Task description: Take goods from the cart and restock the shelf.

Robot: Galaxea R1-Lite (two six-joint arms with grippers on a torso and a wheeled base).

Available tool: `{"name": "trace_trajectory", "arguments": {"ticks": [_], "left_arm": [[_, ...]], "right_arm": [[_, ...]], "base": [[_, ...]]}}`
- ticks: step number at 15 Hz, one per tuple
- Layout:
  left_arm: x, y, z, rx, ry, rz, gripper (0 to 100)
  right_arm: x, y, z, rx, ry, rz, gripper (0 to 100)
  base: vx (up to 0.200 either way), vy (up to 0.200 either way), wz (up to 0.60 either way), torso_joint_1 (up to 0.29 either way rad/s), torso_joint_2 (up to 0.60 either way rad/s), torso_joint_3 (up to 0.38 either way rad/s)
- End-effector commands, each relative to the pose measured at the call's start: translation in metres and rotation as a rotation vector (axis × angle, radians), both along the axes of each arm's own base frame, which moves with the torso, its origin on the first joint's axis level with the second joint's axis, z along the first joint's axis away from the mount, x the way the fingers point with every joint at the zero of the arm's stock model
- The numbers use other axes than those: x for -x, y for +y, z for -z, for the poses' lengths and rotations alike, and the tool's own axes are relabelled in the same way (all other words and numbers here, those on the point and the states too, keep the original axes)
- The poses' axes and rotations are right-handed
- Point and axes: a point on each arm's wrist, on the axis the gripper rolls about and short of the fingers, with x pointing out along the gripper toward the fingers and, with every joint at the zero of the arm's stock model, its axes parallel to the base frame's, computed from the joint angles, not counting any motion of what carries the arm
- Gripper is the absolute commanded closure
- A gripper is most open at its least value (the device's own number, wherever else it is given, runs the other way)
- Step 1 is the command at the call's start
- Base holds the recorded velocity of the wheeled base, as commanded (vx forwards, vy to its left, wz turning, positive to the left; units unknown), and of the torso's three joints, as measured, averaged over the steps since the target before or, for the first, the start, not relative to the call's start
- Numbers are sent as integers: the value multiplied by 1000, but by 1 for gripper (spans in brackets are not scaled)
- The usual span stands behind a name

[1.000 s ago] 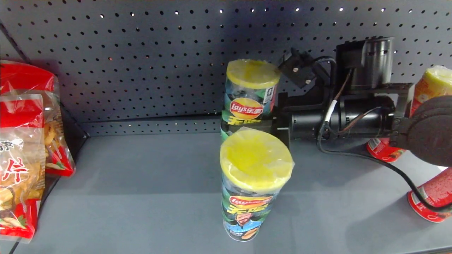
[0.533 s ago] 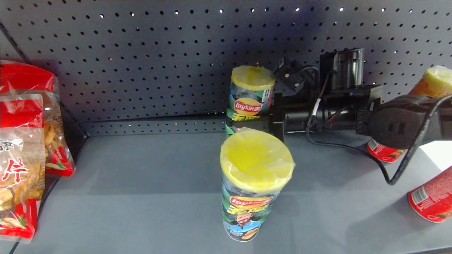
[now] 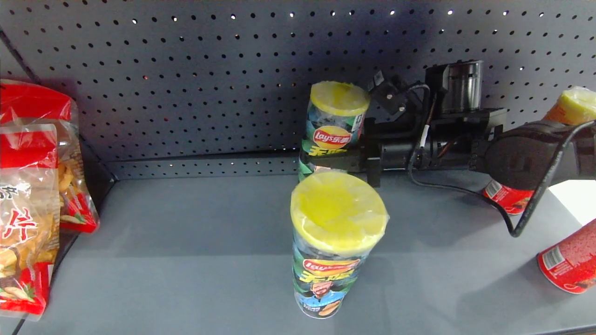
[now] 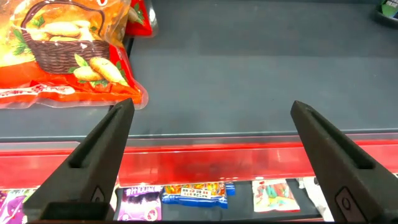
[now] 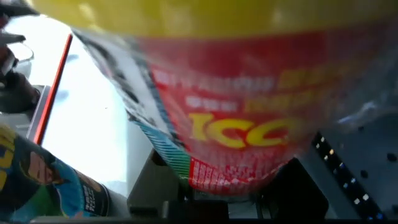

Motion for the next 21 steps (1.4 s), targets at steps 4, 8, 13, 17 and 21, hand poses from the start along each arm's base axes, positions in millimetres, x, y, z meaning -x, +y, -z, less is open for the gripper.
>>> {"name": "trace_trajectory", "arguments": {"ticks": [4, 8, 13, 17, 21], "left_arm": [[0, 0, 0, 0, 1, -1, 0], [0, 0, 0, 0, 1, -1, 0], [0, 0, 0, 0, 1, -1, 0], [0, 0, 0, 0, 1, -1, 0], [0, 0, 0, 0, 1, -1, 0]], "right_arm": [[5, 8, 7, 13, 10, -34, 100], [7, 17, 11, 22, 19, -50, 100], [5, 21, 14, 30, 28, -49, 100], [3, 22, 14, 31, 25, -45, 100], [4, 22, 13, 31, 25, -46, 0]], "base": [[0, 0, 0, 0, 0, 0], [0, 0, 0, 0, 0, 0], [0, 0, 0, 0, 0, 0], [0, 0, 0, 0, 0, 0], [0, 0, 0, 0, 0, 0]]}}
